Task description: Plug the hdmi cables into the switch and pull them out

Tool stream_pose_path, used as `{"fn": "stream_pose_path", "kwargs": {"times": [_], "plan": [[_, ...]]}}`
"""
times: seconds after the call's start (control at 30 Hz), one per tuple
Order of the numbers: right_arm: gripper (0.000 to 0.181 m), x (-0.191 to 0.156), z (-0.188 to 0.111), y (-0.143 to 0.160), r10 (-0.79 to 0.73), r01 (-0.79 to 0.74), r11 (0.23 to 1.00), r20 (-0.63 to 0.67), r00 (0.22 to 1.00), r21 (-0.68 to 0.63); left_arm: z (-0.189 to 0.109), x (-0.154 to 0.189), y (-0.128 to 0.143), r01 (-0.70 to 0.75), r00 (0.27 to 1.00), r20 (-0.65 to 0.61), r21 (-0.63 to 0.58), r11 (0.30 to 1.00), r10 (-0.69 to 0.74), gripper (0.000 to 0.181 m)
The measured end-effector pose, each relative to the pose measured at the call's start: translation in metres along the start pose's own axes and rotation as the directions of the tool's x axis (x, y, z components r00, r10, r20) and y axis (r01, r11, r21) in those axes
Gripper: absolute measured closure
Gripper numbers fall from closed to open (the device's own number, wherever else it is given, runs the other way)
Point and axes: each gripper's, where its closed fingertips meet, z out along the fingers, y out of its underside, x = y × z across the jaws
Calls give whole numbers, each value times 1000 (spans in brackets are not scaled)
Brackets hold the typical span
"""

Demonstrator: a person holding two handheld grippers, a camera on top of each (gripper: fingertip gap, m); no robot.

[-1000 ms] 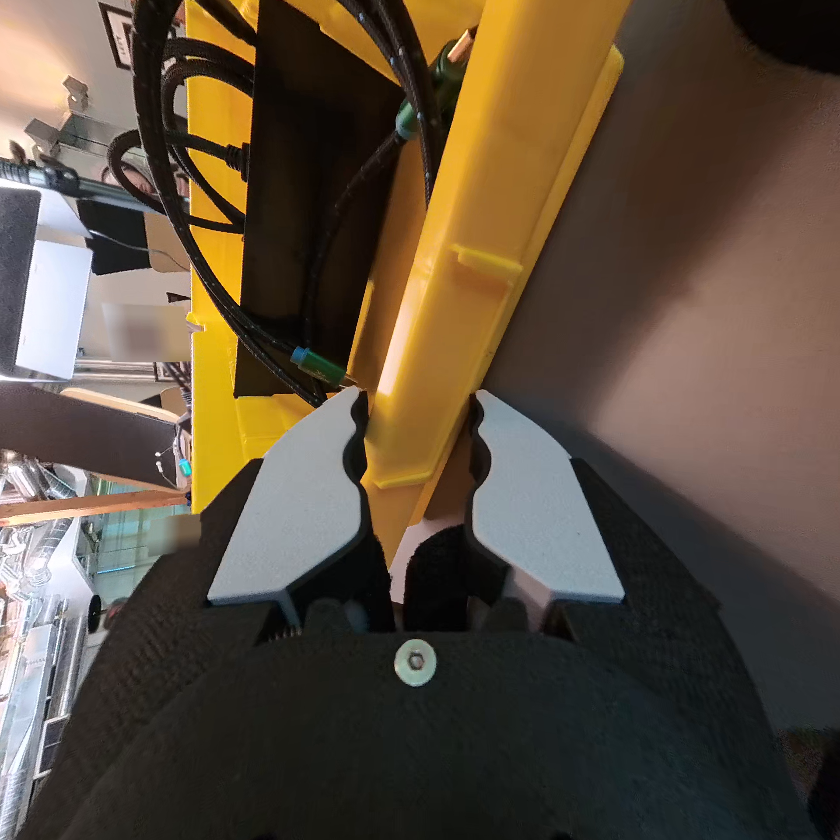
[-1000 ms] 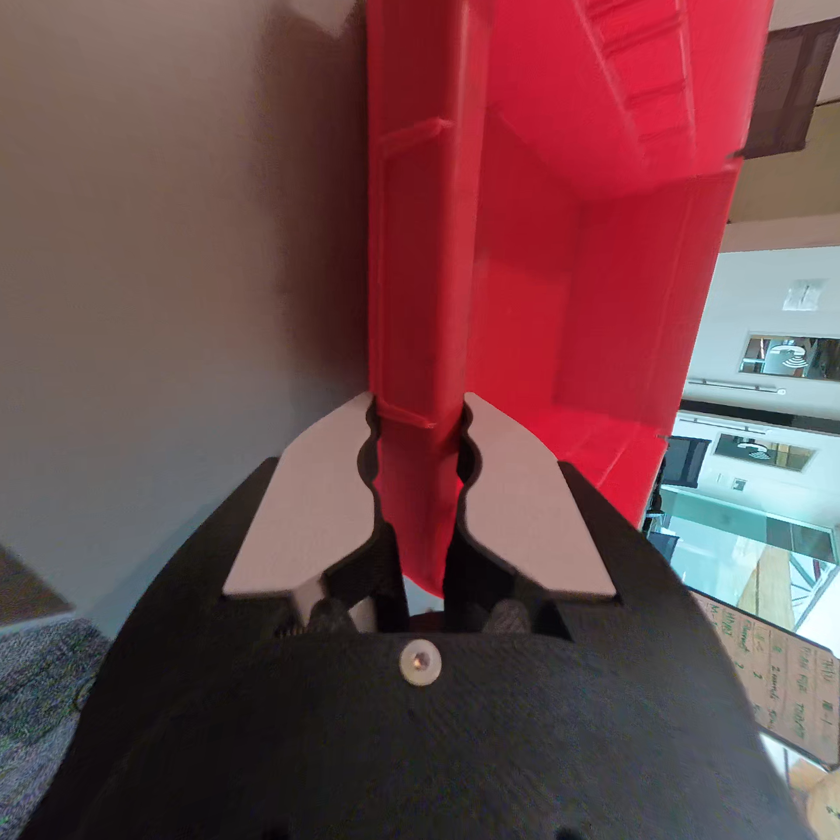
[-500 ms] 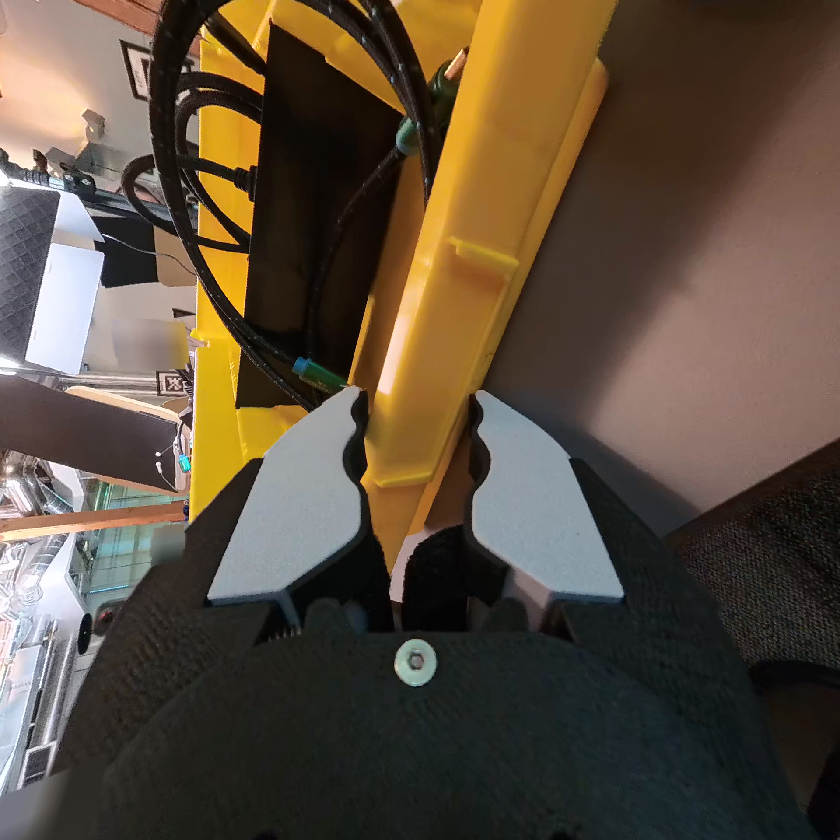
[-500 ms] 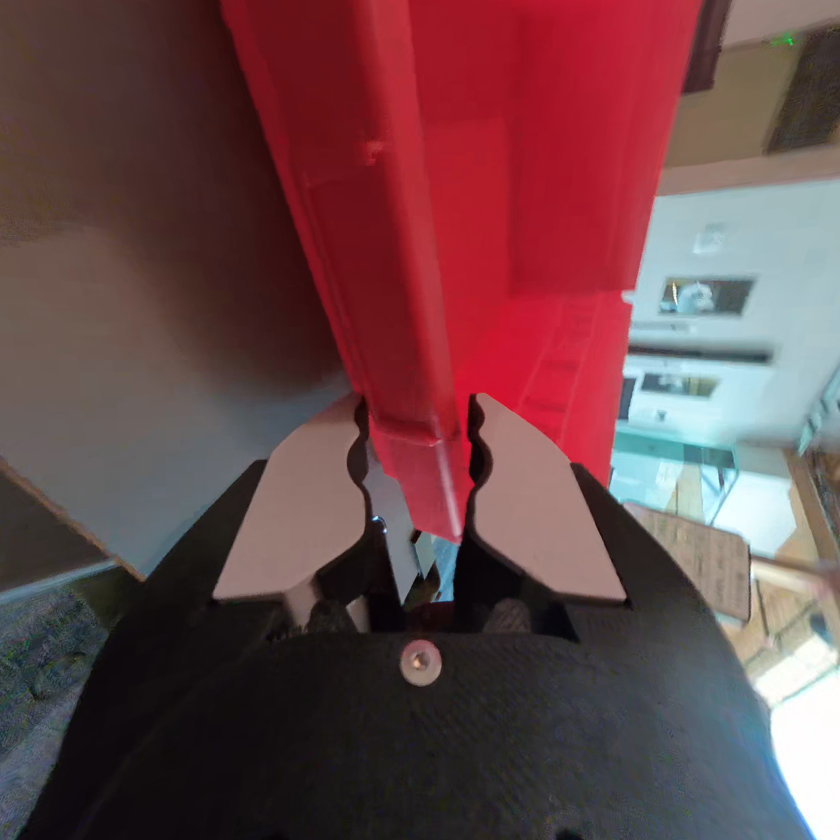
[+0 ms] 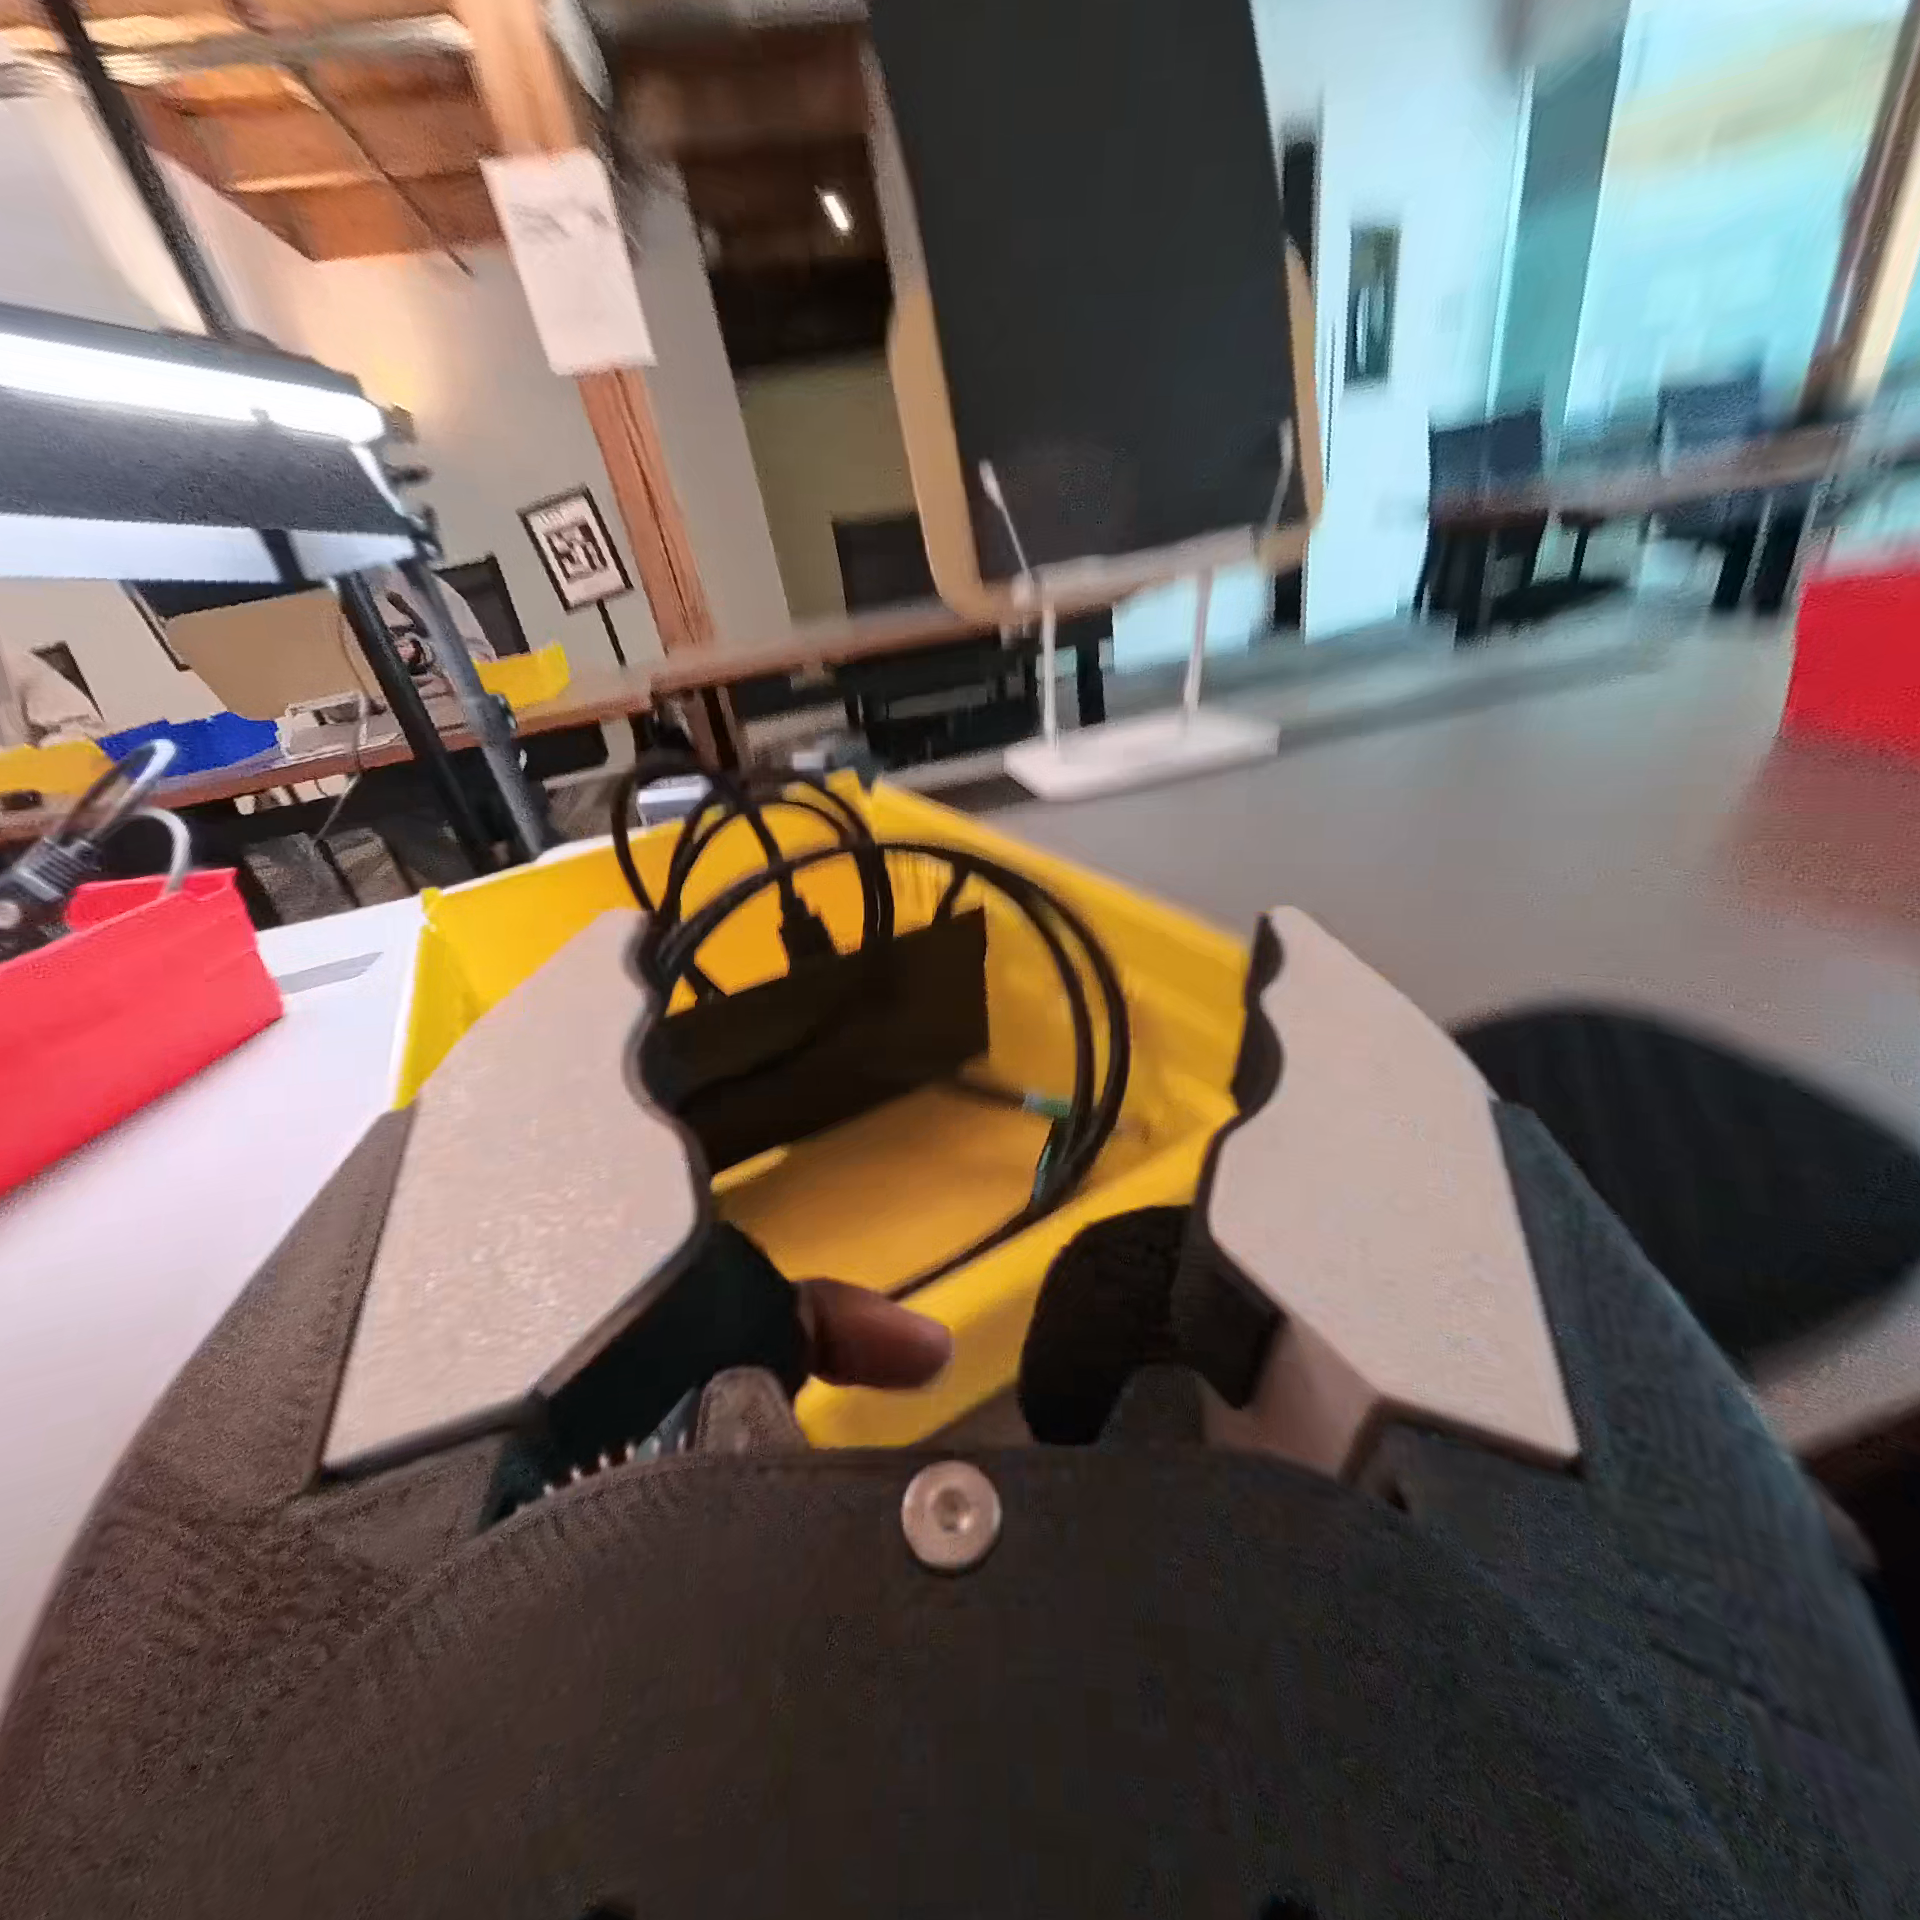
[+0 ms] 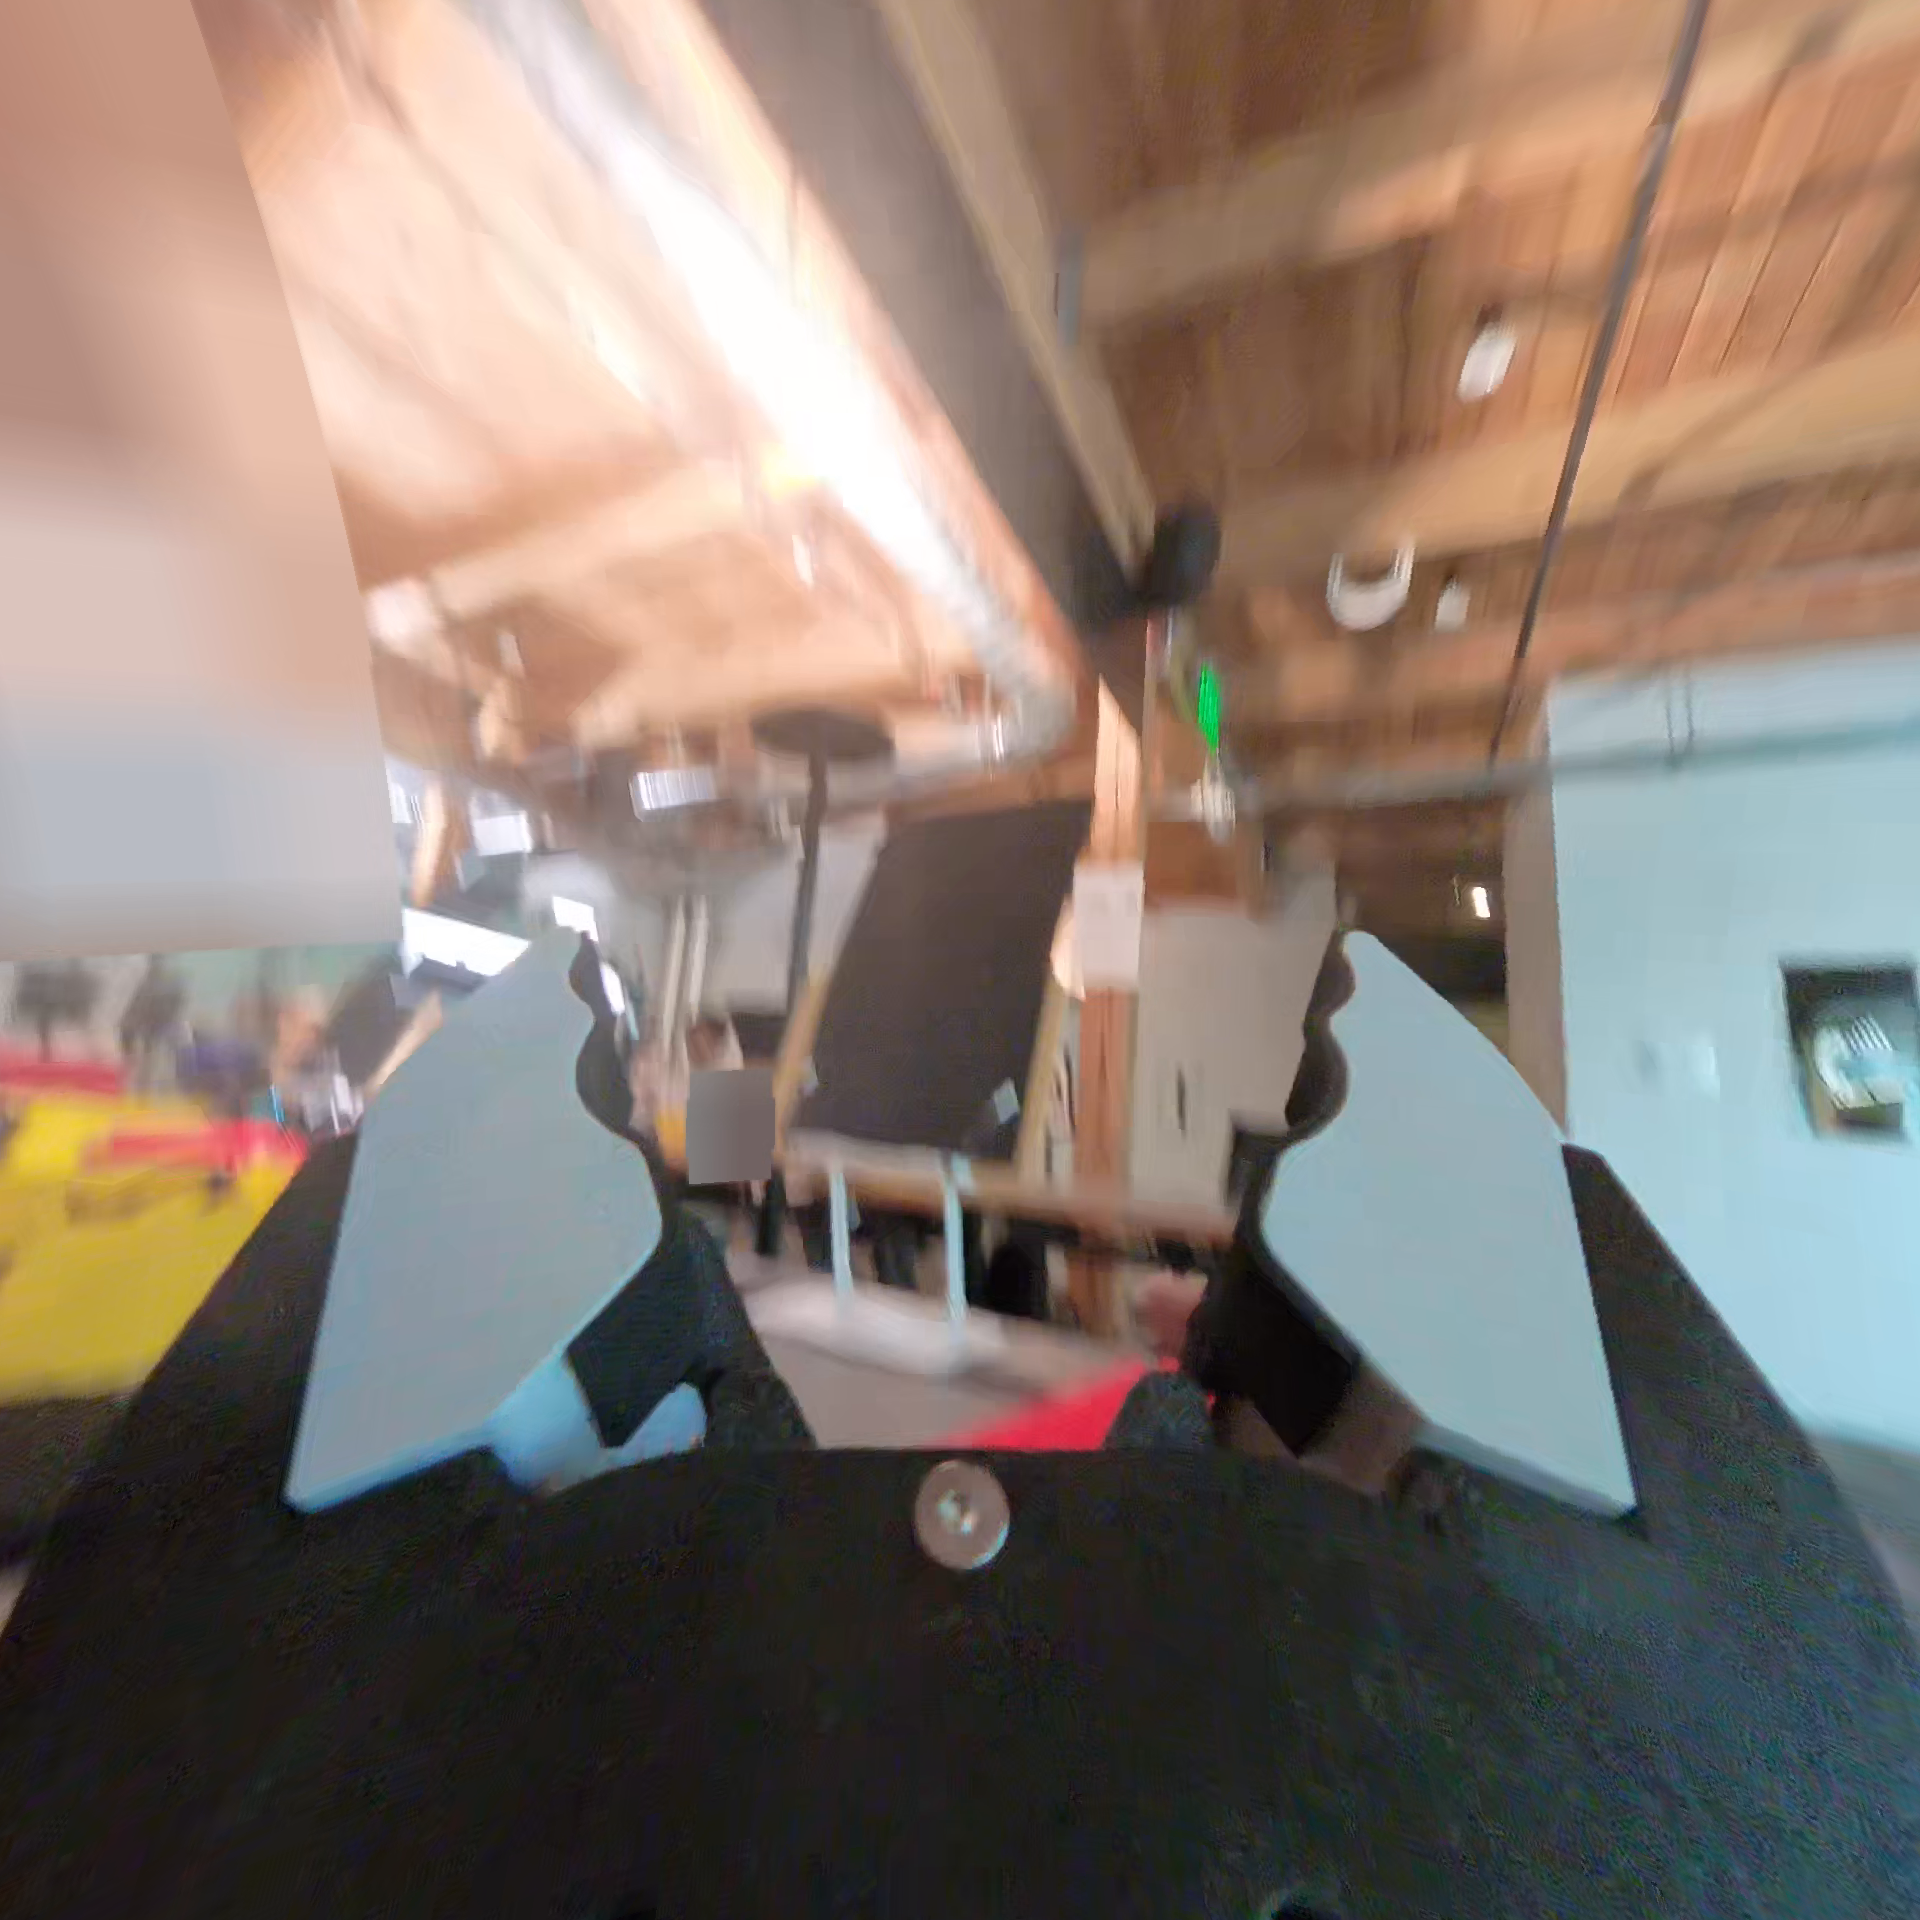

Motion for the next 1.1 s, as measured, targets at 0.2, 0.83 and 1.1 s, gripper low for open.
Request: {"fn": "stream_pose_path", "kwargs": {"times": [0.2,0.83,1.1], "plan": [[44,-81,37,6,71,-98,972,130,989,216,6,-34,-67,334,914,86,393,857,-396,47],[58,-203,55,109,180,-204,978,338,924,38,203,-67,75,427,854,124,-723,543,-506,85],[63,-211,54,114,144,-162,987,356,923,20,220,-57,106,349,873,103,-814,464,-477,151]]}}
